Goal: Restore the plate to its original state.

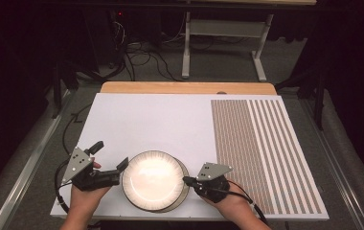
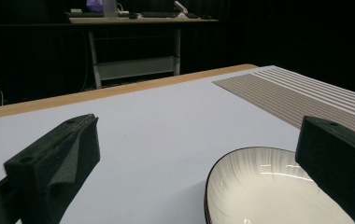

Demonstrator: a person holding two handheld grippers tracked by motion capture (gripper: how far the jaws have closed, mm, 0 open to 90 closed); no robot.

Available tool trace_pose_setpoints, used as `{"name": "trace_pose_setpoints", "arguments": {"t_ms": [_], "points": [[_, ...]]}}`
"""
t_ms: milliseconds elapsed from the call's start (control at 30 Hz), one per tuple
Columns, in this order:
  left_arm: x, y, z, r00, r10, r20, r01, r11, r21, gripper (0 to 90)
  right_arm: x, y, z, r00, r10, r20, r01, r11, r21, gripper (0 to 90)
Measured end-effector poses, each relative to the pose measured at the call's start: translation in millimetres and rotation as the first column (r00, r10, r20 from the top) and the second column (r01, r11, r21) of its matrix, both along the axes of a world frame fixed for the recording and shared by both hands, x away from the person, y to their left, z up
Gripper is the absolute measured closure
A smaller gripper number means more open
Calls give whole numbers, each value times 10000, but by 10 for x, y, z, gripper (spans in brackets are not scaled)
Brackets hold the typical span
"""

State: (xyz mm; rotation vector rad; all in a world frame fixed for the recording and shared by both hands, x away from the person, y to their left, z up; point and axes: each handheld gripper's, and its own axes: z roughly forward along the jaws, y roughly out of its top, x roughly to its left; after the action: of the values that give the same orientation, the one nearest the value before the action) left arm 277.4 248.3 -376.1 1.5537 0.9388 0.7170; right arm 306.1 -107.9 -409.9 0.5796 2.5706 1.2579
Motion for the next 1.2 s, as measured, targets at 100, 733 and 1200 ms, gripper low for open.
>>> {"name": "trace_pose_setpoints", "arguments": {"t_ms": [100,733,1200], "points": [[1,0,-2,10000,-11,-13,11,10000,-8,5,-3,-5,4,10000,-41,-32,41,10000,-10,900],[19,-25,-22,9999,-104,-95,105,9999,51,5,28,-121,36,9995,-323,-7,323,9994,97,900],[20,-25,-28,9999,-97,-104,97,10000,-11,5,32,-190,77,9983,-575,-72,578,9977,342,900]]}}
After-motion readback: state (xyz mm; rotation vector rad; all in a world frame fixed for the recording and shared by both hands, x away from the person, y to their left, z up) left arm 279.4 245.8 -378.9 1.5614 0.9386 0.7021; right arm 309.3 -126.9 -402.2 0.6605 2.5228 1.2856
